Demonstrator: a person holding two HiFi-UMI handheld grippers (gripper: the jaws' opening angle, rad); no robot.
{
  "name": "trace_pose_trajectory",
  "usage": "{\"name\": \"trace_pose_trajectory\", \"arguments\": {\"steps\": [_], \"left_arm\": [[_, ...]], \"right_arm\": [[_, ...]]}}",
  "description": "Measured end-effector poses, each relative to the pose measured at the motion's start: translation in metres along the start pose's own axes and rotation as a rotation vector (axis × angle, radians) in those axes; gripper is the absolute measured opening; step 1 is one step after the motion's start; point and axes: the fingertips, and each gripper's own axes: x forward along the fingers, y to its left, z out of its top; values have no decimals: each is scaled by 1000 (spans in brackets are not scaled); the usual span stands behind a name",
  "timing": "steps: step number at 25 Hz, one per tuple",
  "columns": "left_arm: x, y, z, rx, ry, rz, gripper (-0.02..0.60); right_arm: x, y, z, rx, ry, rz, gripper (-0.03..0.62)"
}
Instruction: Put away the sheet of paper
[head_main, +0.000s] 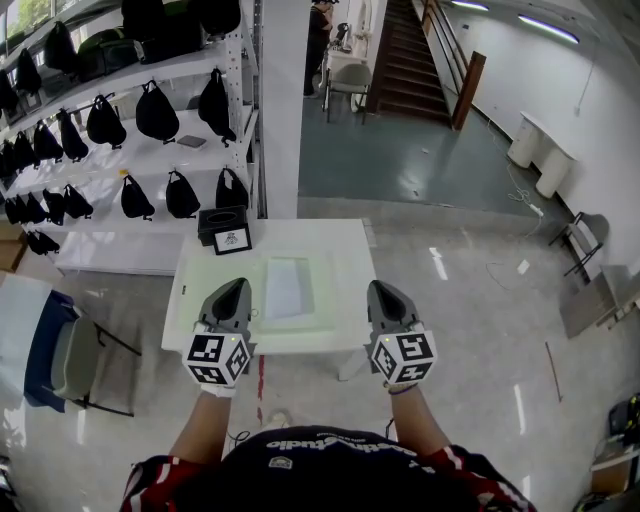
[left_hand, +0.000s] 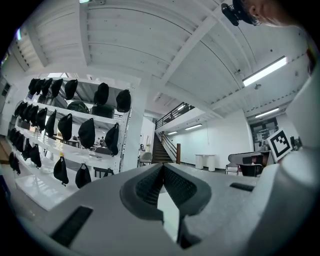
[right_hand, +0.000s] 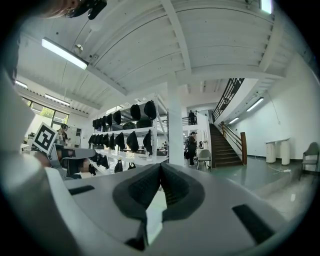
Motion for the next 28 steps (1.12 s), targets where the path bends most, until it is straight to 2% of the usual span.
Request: {"name": "trace_pose_trajectory", "arguments": {"steps": [6, 28], "left_arm": [[-4, 3, -3, 12, 12, 12, 5], [-10, 11, -8, -20, 17, 24, 5]], "right_arm": [[0, 5, -3, -15, 11, 2, -11], [0, 13, -11, -8, 25, 7, -11]]}}
